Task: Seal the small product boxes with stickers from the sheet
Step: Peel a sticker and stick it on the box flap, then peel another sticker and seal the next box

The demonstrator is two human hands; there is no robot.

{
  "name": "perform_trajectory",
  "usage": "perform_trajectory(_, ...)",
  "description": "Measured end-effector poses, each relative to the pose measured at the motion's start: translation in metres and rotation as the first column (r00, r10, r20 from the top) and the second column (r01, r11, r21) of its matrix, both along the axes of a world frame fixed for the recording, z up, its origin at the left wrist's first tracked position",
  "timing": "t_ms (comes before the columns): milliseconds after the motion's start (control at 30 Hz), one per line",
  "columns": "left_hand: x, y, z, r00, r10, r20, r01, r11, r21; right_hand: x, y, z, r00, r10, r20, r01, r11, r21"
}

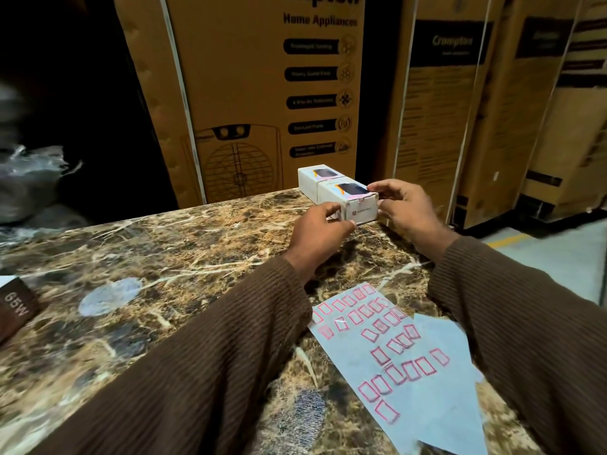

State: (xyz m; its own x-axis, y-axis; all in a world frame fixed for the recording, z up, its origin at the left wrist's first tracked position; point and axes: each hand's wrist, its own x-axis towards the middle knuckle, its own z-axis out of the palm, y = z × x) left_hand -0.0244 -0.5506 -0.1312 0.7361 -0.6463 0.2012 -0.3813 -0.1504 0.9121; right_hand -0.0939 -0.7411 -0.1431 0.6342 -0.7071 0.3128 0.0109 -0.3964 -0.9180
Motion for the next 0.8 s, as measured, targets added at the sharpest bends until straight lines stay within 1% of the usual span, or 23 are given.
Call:
perform_trajectory(167,0.0,0.002,0.001,1.0,-0.008,-0.009,0.008,1.0,0.018,-0.004,0.005,0.004,1.0,0.006,-0.009,-0.007,0.999,-0.034)
perform_trajectory(300,0.0,0.003,0.001,0.999,0.011,-0.043,-0.012,1.0,-0.022,-0.008,0.009,0.006,1.0,-0.012,0.027,0.014,0.997,-0.074)
perform_trajectory(433,0.0,0.011,0.003,0.992,0.033,-0.125,-0.041,0.997,-0.059,-0.017,0.019,0.015,0.991,-0.114,0.071,0.127,0.971,-0.202)
perform_trajectory(533,-0.002,0.028,0.012,0.993,0.029,-0.117,-0.043,0.992,-0.12,-0.03,0.039,0.03,0.987,-0.114,0.114,0.142,0.95,-0.279)
perform_trajectory(600,-0.008,0.046,0.022,0.996,0.028,-0.083,-0.042,0.986,-0.162,-0.036,0.052,0.041,0.988,-0.091,0.128,0.124,0.95,-0.285)
perform_trajectory(667,-0.016,0.073,0.031,0.998,0.024,-0.059,-0.035,0.98,-0.194,-0.039,0.071,0.052,0.993,-0.032,0.11,0.061,0.961,-0.27)
perform_trajectory(800,-0.031,0.142,0.039,0.998,0.065,0.001,-0.064,0.98,-0.189,-0.047,0.139,0.07,0.988,0.114,0.104,-0.085,0.964,-0.251)
